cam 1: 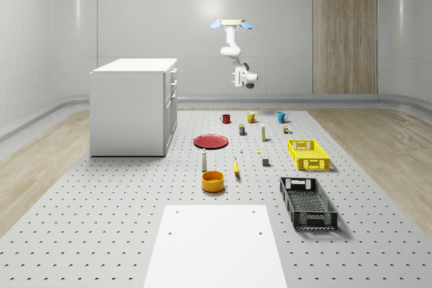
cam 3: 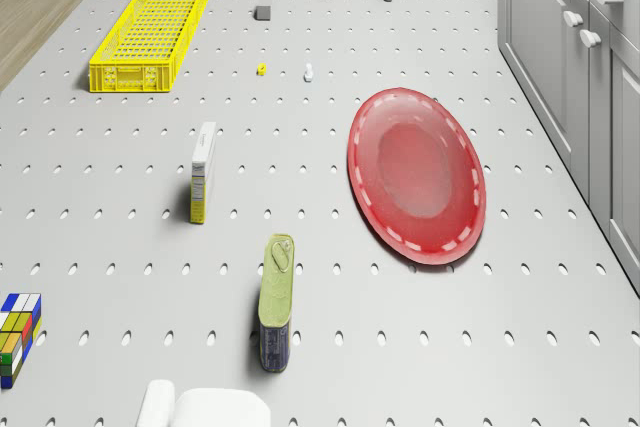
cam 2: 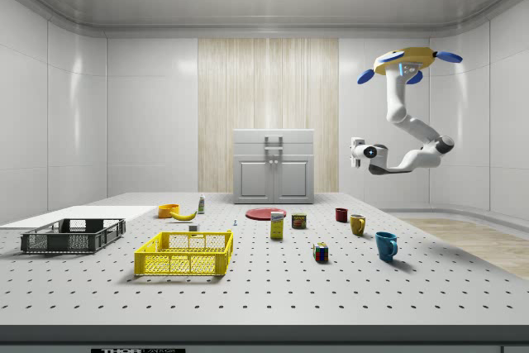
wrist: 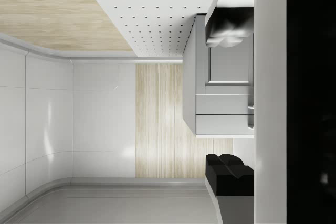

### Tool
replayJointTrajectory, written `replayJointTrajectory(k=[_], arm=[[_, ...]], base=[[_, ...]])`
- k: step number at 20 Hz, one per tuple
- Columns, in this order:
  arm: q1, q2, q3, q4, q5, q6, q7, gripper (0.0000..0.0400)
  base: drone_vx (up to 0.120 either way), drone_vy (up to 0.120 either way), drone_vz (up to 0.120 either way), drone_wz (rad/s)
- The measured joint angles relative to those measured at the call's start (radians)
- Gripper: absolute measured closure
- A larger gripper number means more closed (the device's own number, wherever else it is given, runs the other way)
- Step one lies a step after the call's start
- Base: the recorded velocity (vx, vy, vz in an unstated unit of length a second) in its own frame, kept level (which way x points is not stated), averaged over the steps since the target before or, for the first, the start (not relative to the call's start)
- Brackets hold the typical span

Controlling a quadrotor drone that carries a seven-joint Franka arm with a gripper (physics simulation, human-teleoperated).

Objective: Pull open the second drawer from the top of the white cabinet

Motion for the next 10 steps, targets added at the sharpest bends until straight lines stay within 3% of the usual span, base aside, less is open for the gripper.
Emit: replayJointTrajectory(k=[9, 10], arm=[[0.048, -0.040, -0.022, -0.005, -0.029, 0.041, 0.024, 0.0100], [0.053, -0.045, -0.024, -0.006, -0.032, 0.045, 0.026, 0.0100]], base=[[0.120, 0.000, 0.000, 0.000], [0.120, -0.120, 0.000, 0.000]])
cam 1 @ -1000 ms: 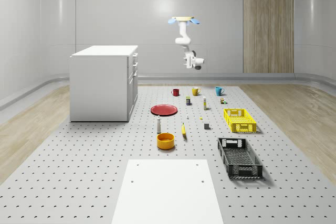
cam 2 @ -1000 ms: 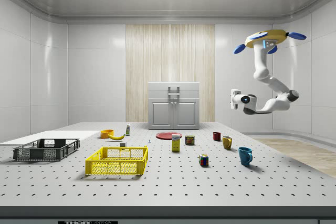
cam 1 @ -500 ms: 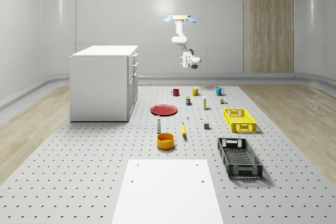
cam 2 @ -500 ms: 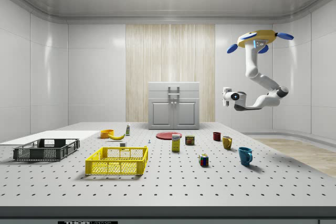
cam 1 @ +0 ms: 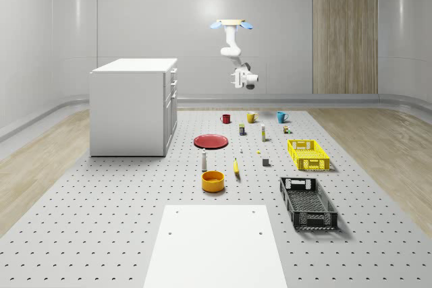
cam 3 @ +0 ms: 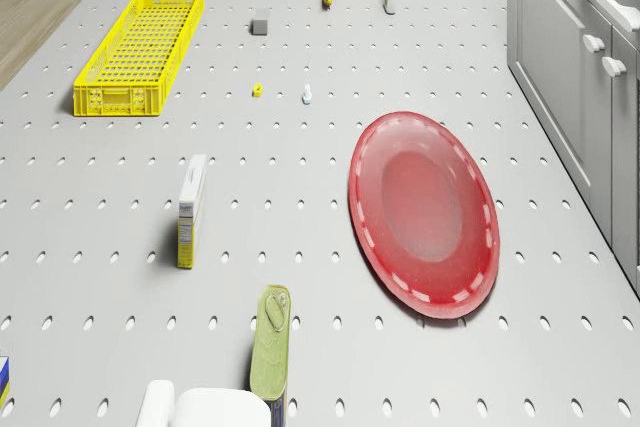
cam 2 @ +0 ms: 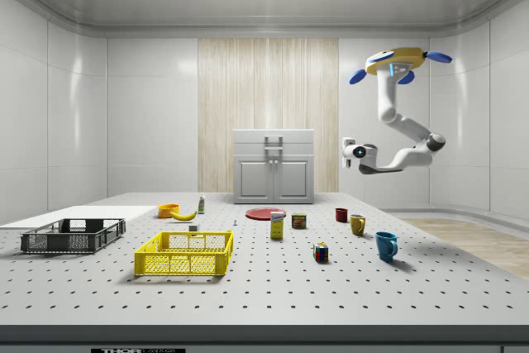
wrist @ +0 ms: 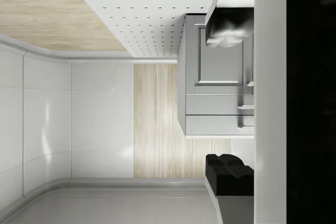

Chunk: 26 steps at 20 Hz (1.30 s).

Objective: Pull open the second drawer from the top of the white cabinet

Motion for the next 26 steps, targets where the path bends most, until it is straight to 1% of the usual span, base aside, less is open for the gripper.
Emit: replayJointTrajectory(k=[13, 26], arm=[[0.058, -0.053, -0.024, -0.007, -0.039, 0.052, 0.032, 0.0100], [0.105, -0.100, -0.041, -0.013, -0.075, 0.095, 0.062, 0.0100]], base=[[0.120, -0.120, 0.000, 0.000], [0.120, -0.120, 0.000, 0.000]])
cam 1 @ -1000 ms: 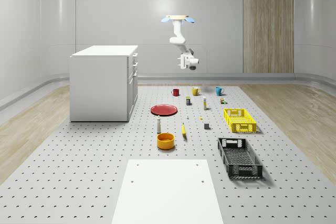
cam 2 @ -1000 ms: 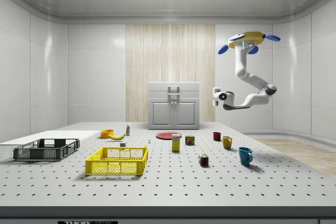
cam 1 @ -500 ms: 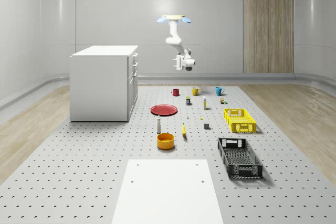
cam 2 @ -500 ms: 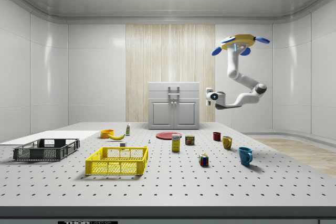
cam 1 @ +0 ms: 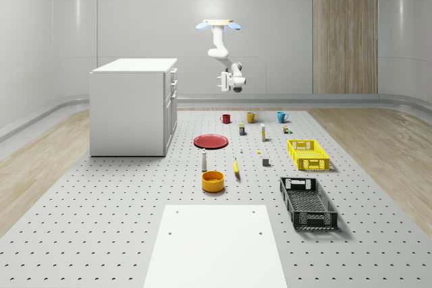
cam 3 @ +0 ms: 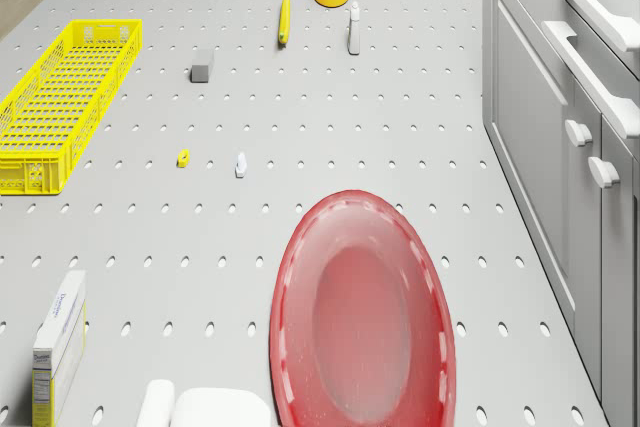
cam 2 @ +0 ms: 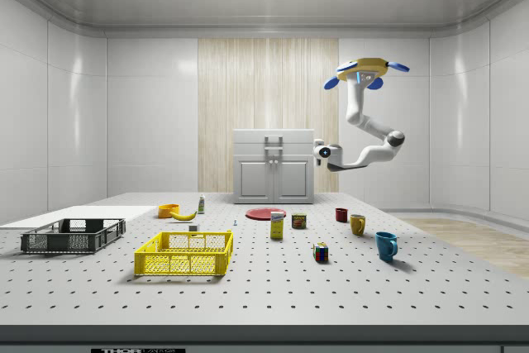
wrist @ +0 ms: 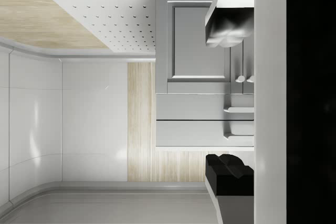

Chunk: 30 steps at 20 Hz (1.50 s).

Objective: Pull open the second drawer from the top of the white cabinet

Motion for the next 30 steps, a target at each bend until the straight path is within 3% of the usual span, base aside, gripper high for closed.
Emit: replayJointTrajectory(k=[8, 16, 22, 30], arm=[[0.024, -0.025, -0.008, -0.003, -0.020, 0.023, 0.016, 0.0100], [0.045, -0.048, -0.015, -0.006, -0.037, 0.042, 0.031, 0.0100], [0.059, -0.063, -0.020, -0.008, -0.050, 0.055, 0.041, 0.0100], [0.075, -0.081, -0.025, -0.010, -0.064, 0.071, 0.054, 0.0100]], base=[[0.120, -0.115, 0.000, 0.000], [0.120, -0.005, 0.000, 0.000], [0.120, -0.107, 0.000, 0.000], [0.120, 0.000, 0.000, 0.000]])
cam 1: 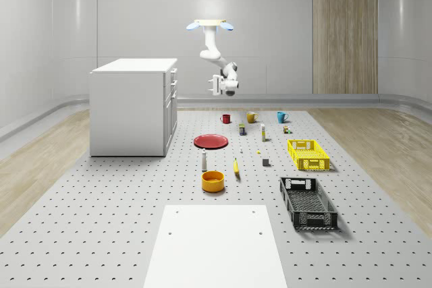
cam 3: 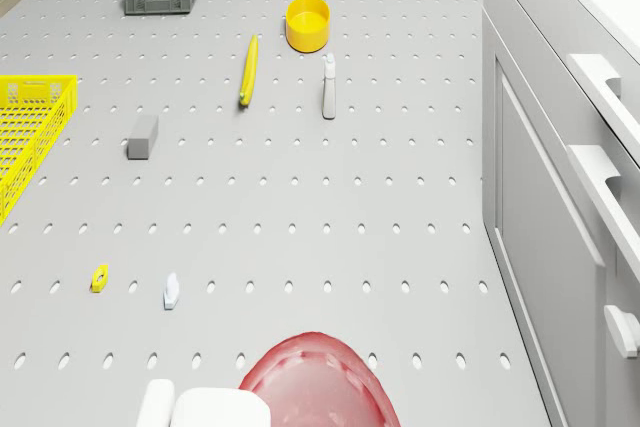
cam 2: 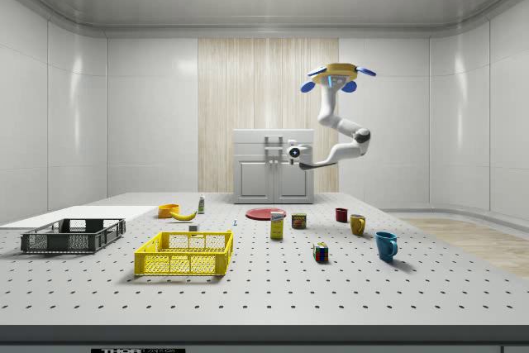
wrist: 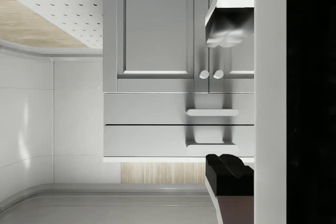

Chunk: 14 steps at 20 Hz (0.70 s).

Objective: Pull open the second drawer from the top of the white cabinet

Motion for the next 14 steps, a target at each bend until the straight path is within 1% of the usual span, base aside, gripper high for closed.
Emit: replayJointTrajectory(k=[11, 12, 14], arm=[[0.019, -0.021, -0.005, -0.003, -0.018, 0.018, 0.015, 0.0100], [0.020, -0.023, -0.005, -0.004, -0.019, 0.020, 0.016, 0.0100], [0.024, -0.026, 0.001, -0.010, -0.016, 0.030, 0.016, 0.0100]], base=[[0.120, 0.000, 0.000, 0.000], [0.080, 0.000, 0.000, 0.000], [0.000, 0.000, 0.000, 0.000]])
